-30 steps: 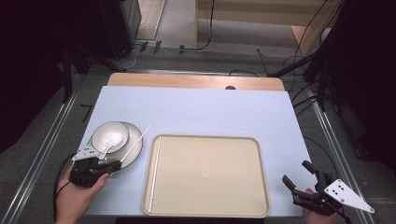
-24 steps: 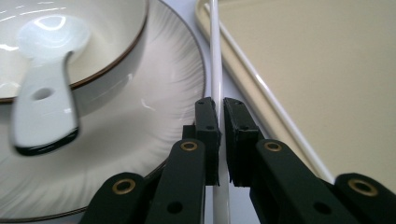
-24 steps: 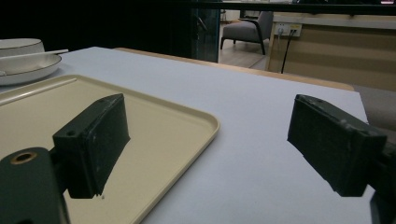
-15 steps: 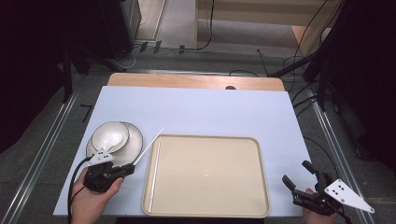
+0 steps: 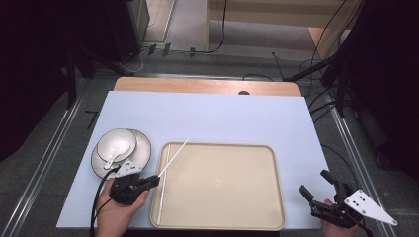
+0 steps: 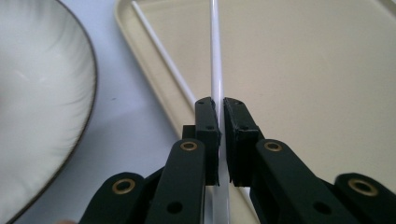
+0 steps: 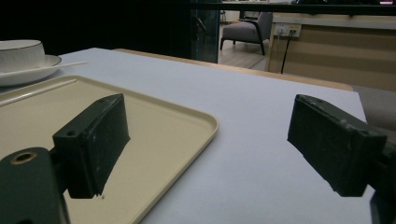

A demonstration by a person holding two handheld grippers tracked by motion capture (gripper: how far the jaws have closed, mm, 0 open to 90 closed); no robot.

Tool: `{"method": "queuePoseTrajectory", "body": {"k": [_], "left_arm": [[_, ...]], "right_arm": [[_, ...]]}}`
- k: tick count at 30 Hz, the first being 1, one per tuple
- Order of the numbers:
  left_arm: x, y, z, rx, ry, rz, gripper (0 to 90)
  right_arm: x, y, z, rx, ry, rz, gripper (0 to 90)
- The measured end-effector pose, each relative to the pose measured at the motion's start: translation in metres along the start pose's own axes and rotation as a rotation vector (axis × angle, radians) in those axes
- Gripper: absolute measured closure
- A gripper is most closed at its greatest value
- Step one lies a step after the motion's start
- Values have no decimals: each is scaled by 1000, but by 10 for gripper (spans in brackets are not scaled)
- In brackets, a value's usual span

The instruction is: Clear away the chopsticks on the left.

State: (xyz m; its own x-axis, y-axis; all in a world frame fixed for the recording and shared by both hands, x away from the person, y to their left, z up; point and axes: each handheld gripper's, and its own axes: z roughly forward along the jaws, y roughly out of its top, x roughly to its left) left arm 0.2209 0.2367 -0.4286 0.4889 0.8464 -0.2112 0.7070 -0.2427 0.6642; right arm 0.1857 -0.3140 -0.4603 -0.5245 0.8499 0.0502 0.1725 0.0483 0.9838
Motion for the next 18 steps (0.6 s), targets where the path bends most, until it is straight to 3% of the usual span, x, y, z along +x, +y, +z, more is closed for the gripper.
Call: {"method": "queuePoseTrajectory", "body": {"k": [14,18], "left_arm": [[-26,1,28,18,-37,-14,858],[-32,0,36,22,-56,-44,859]], "right_arm": [[-1,0,-1,5,-3,4,129],[-1,0,-1,0,-4,1,129]]}}
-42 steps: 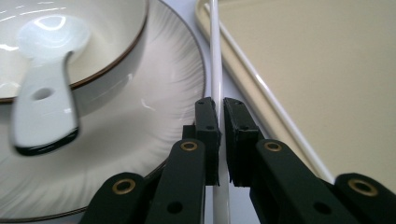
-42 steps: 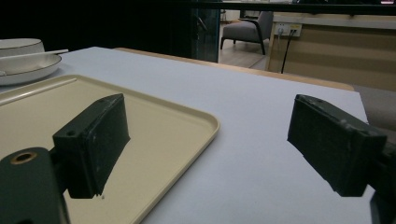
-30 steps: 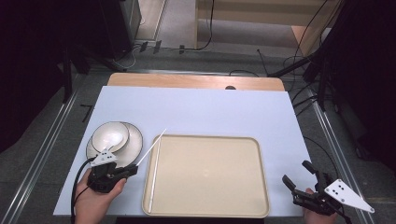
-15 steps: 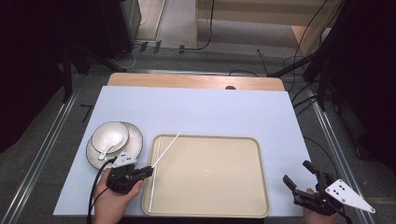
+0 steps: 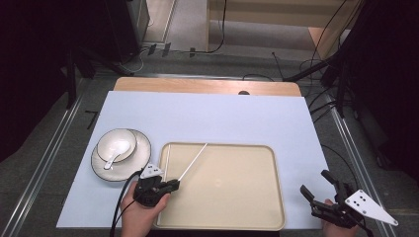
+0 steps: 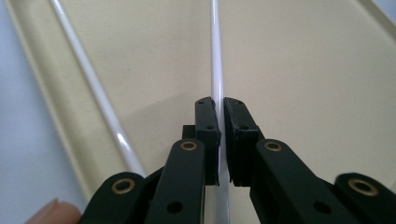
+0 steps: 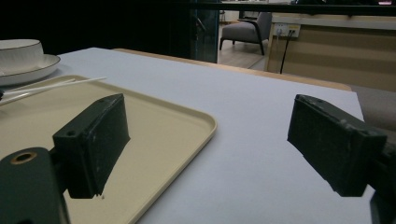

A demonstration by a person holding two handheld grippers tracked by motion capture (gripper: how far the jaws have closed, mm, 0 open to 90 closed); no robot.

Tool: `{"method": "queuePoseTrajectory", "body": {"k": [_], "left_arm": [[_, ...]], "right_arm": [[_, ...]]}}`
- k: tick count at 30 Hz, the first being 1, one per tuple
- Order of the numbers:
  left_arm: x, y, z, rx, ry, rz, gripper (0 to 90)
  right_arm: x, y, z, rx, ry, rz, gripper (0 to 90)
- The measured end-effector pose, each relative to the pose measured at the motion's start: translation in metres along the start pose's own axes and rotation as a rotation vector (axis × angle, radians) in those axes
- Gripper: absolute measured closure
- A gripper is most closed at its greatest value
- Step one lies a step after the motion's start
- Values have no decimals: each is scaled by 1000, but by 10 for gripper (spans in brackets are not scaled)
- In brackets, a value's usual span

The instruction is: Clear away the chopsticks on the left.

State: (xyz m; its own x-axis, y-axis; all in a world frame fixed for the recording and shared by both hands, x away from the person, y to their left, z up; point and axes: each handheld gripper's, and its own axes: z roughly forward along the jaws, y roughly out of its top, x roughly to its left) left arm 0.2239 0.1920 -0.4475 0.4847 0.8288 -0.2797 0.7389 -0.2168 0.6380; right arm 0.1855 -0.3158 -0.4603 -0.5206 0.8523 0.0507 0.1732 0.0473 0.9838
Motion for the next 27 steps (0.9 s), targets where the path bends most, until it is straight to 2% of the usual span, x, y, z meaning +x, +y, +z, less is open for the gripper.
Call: {"method": "queuePoseTrajectory", "body": {"k": [6,8,11,13,16,23,26,27], "left_arm": [[-11,-4,10,14,9,0,858],[-15,-7,12,12,32,-4,858],[-17,-9,12,7,29,-19,858],[-19,-11,12,10,45,-6,858],[-21,-15,12,12,52,-11,858],[-21,-19,10,8,45,-11,848],[-22,-21,10,-4,41,-5,812],[-23,-21,11,-7,51,5,798]], "right_arm": [[-1,0,-2,-3,-4,5,129],[-2,0,-2,-5,-4,4,129],[-2,0,-2,-6,-3,6,129],[-1,0,-2,-2,-2,6,129],[-1,0,-2,-2,-3,6,129],[-1,0,-1,-3,-2,4,129],[-1,0,-1,-3,-3,4,129],[-1,0,-1,-3,-3,3,129]]}}
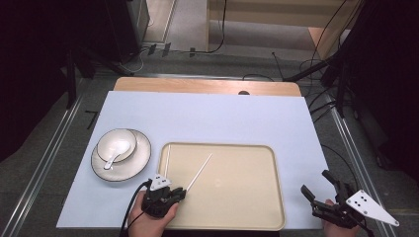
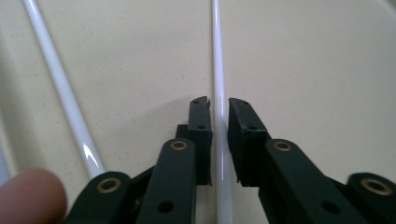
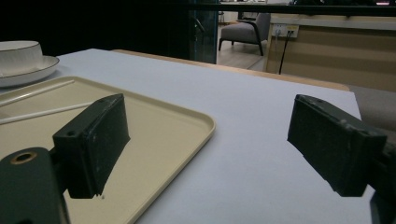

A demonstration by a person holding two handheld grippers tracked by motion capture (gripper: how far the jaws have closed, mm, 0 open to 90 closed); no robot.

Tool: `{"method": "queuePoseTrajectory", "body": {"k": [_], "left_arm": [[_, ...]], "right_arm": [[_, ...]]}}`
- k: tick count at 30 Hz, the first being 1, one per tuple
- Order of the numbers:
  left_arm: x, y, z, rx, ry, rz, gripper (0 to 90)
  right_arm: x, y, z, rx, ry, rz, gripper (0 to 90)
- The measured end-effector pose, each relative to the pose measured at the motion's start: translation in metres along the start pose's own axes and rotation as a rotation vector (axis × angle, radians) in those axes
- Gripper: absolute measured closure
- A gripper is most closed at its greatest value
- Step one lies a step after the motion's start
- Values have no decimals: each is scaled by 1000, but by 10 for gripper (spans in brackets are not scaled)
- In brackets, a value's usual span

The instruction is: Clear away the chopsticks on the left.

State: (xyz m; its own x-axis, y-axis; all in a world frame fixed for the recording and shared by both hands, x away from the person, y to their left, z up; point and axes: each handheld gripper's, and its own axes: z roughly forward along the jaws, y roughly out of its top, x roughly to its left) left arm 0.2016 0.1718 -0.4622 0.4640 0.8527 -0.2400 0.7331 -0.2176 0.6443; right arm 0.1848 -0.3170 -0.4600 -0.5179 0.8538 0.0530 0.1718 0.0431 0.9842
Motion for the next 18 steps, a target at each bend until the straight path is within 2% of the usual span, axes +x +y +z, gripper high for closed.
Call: {"method": "queuePoseTrajectory", "body": {"k": [4,7,9,11,12,13,15,18], "left_arm": [[0,0,0,0,-4,4,800],[0,1,-1,-3,9,18,754],[2,3,-2,-6,-3,15,763],[3,9,-3,-14,-21,17,799],[4,16,-2,-9,-35,25,845],[4,16,-2,-9,-35,25,873],[5,27,1,-16,-62,36,900],[5,35,7,-8,-76,47,900]], "right_arm": [[0,0,0,1,-1,-2,129],[0,0,0,0,0,-1,129],[0,0,0,1,-1,0,129],[-1,0,0,-1,-1,-1,129],[-1,0,0,-1,0,0,129],[-1,0,0,-1,0,0,129],[0,0,0,0,2,1,129],[0,0,1,3,4,0,129]]}}
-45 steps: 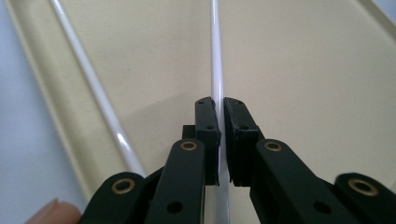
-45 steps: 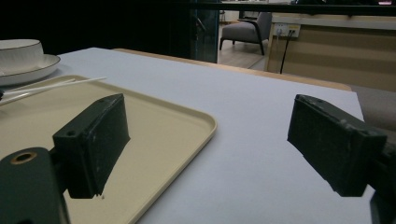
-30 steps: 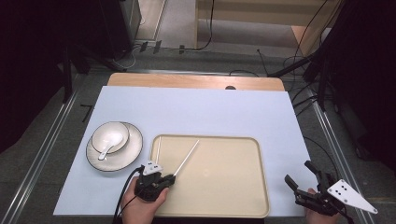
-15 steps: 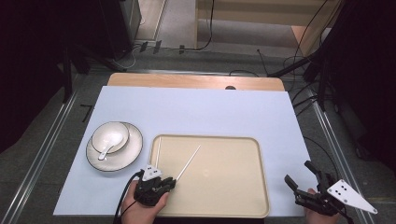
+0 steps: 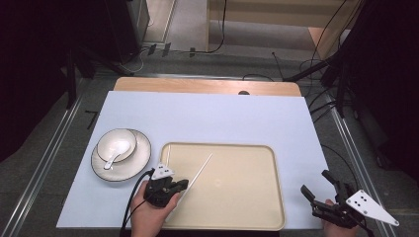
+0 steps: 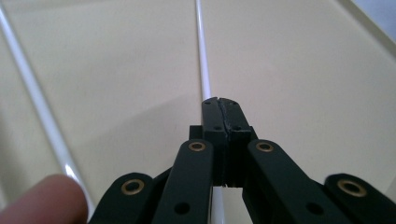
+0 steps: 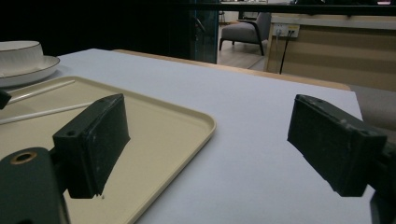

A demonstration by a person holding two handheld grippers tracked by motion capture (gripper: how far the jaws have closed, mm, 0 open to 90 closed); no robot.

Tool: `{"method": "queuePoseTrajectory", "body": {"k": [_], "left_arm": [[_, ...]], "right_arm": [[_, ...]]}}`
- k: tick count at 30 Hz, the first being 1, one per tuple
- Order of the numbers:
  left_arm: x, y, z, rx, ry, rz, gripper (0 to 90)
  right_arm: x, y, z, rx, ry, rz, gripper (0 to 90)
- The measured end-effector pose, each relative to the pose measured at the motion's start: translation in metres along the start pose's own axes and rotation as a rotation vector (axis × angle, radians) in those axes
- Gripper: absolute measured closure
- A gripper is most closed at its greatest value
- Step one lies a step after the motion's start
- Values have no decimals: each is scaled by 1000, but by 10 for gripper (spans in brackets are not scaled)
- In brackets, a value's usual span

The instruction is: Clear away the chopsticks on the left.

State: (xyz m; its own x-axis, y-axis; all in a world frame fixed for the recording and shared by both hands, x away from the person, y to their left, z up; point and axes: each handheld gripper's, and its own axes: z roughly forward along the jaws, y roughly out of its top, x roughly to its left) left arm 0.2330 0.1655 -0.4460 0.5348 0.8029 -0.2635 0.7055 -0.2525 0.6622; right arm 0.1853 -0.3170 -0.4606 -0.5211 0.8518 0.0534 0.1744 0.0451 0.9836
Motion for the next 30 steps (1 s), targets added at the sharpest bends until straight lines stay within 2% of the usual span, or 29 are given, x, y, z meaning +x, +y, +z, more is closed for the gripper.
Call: {"method": "queuePoseTrajectory", "body": {"k": [2,5,14,19,30], "left_arm": [[1,6,7,6,-22,-8,900],[-2,18,20,23,-39,17,900],[-7,32,40,48,-36,50,900],[-12,37,56,83,-38,60,900],[-7,40,61,104,-9,50,900]], "right_arm": [[0,0,0,-1,-1,-3,129],[-1,0,0,-4,-2,1,129],[-1,0,0,-3,-2,-1,129],[-2,0,-1,-5,-5,-1,129],[-3,0,0,-4,-3,1,129]]}}
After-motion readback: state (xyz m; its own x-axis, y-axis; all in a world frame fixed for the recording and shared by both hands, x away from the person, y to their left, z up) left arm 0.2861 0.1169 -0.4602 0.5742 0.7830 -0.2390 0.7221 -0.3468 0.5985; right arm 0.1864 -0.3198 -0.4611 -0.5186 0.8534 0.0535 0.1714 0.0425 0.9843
